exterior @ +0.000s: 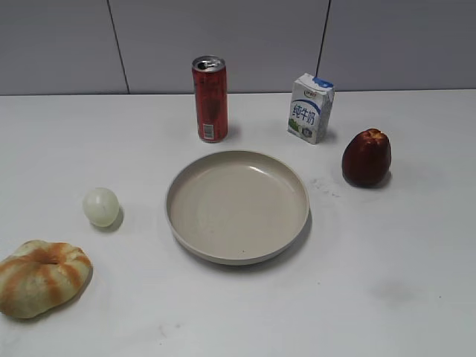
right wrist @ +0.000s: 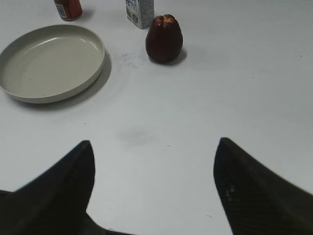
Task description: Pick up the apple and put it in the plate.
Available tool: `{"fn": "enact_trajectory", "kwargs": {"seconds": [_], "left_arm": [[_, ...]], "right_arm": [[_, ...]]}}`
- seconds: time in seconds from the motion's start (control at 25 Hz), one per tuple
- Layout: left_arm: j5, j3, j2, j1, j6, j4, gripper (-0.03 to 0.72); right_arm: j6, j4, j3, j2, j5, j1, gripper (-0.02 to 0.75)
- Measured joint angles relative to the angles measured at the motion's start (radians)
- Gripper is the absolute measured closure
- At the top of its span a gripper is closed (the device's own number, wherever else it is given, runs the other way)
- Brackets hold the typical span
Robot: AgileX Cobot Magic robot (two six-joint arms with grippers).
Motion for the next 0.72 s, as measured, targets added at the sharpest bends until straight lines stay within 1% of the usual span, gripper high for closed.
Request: {"fn": "enact_trajectory", "kwargs": {"seconds": [0.56, 0.64, 0.72], "left_arm": [[0.000, 0.000, 0.000, 0.000, 0.000, 0.000, 0.452], [0.000, 0.000, 0.000, 0.000, 0.000, 0.000, 0.452], [0.000, 0.000, 0.000, 0.000, 0.000, 0.000, 0.452]], "right_arm": [[0.000, -0.013, -0.004, 0.000, -0.009, 0.000, 0.167], [0.000, -0.016, -0.014, 0.006, -0.038, 0.000, 0.167], [0.000, -0.018, -0.021, 0.037, -0.101, 0.000, 0.167]]}}
